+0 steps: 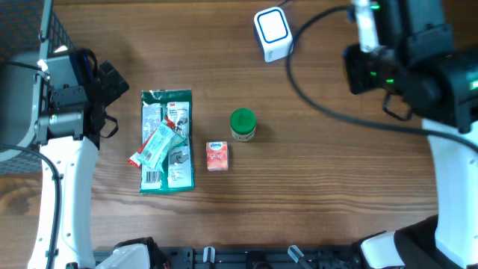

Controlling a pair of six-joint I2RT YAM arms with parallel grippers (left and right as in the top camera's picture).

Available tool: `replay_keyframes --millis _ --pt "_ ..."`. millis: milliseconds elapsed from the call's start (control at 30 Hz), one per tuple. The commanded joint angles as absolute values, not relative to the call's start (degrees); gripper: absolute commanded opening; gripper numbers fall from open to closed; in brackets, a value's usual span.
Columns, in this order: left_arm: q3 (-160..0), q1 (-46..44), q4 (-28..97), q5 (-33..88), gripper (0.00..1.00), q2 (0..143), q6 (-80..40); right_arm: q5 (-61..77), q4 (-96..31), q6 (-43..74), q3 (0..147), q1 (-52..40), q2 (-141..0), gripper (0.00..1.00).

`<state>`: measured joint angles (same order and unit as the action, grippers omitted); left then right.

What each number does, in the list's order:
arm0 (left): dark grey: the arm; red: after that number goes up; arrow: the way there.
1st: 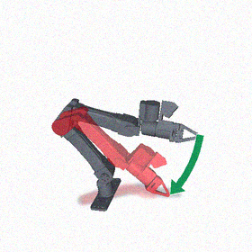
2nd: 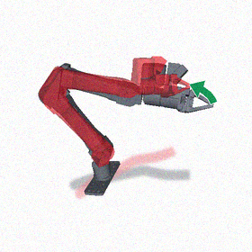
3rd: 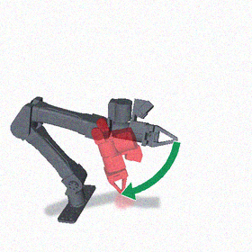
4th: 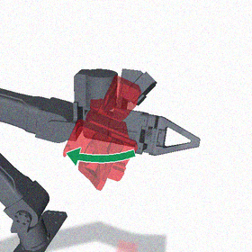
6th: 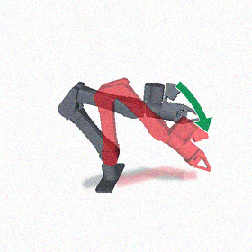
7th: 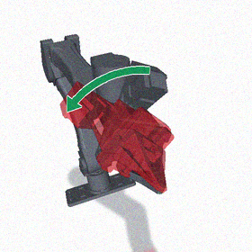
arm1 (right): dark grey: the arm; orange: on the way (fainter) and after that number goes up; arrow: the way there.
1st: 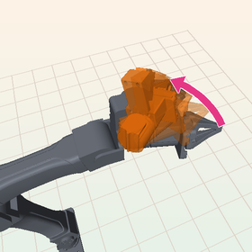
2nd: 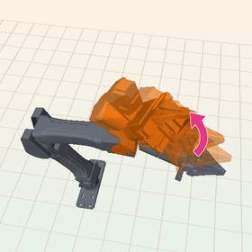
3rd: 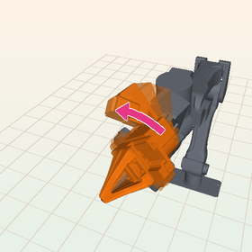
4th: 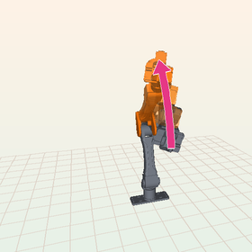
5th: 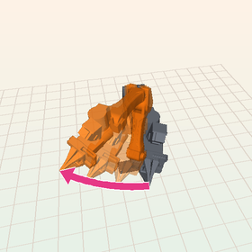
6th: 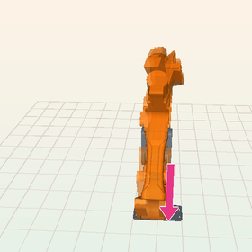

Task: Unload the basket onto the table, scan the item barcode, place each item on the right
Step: 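Move the Vim bottle right and lower it onto the table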

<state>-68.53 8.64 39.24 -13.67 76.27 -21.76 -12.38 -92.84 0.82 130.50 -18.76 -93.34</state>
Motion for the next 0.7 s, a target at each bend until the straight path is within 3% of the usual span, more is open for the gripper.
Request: replay_keyframes --millis 0,267,667 --pt "-68.7 8.9 39.0 -14.0 1.00 76.2 -21.3 -1.2 -92.2 5.0 127.0 -14.0 -94.2 0.05" --pt "-68.8 8.9 39.0 -14.0 1.00 76.2 -21.3 -1.4 -88.9 5.1 110.0 -8.1 -94.3 0.04" --pt "-68.8 8.9 39.0 -14.0 1.00 76.2 -21.3 -8.0 -65.9 9.2 79.4 -7.4 -94.3 0.05"
